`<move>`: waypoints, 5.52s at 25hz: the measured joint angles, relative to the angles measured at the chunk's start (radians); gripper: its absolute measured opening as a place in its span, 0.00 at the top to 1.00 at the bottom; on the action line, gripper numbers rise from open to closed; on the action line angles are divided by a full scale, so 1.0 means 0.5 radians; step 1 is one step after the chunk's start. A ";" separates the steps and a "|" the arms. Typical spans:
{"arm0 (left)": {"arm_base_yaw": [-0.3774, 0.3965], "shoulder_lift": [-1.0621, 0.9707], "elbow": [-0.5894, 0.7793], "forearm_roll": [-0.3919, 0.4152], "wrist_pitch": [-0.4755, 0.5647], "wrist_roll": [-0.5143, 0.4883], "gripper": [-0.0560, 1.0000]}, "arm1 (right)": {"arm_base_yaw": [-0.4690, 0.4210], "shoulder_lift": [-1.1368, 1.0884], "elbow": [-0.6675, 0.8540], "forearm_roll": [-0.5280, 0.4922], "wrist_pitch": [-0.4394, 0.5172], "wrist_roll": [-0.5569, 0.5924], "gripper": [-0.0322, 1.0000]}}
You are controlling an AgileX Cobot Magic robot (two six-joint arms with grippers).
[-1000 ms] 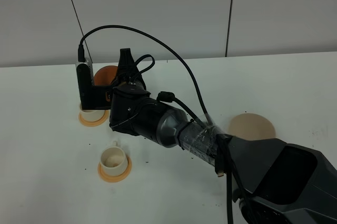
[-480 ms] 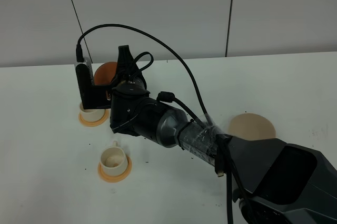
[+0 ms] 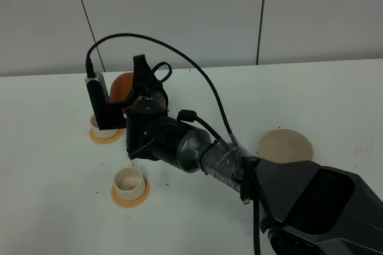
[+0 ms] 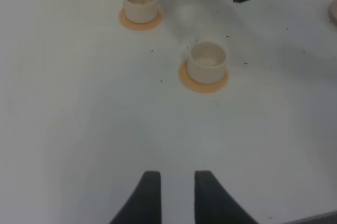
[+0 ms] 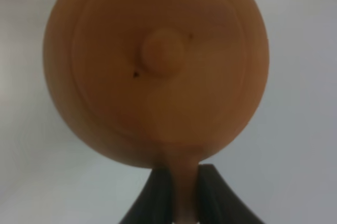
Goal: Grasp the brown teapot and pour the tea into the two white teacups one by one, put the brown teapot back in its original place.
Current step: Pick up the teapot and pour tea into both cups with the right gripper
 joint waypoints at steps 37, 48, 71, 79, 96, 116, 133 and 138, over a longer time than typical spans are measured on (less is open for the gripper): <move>0.000 0.000 0.000 0.000 0.000 -0.001 0.73 | 0.045 0.015 0.000 -0.198 0.010 -0.004 0.88; 0.000 0.000 0.000 0.000 0.000 -0.001 0.73 | 0.045 0.015 0.000 -0.228 0.016 -0.007 0.88; 0.000 0.000 0.000 0.000 0.000 -0.001 0.73 | 0.045 0.015 0.000 -0.231 0.016 -0.007 0.88; 0.000 0.000 0.000 0.000 0.000 -0.001 0.73 | 0.045 0.015 0.000 -0.231 0.016 -0.007 0.88; 0.000 0.000 0.000 0.000 0.000 -0.001 0.73 | 0.042 0.015 0.000 -0.121 0.016 -0.007 0.88; 0.000 0.000 0.000 0.000 0.000 -0.001 0.73 | 0.016 0.013 0.000 0.073 0.016 -0.007 0.88; 0.000 0.000 0.000 0.000 0.000 -0.001 0.73 | -0.041 -0.090 0.000 0.561 0.040 -0.045 0.88; 0.000 0.000 0.000 0.000 0.000 -0.001 0.73 | -0.043 -0.090 0.000 0.675 0.093 -0.057 0.88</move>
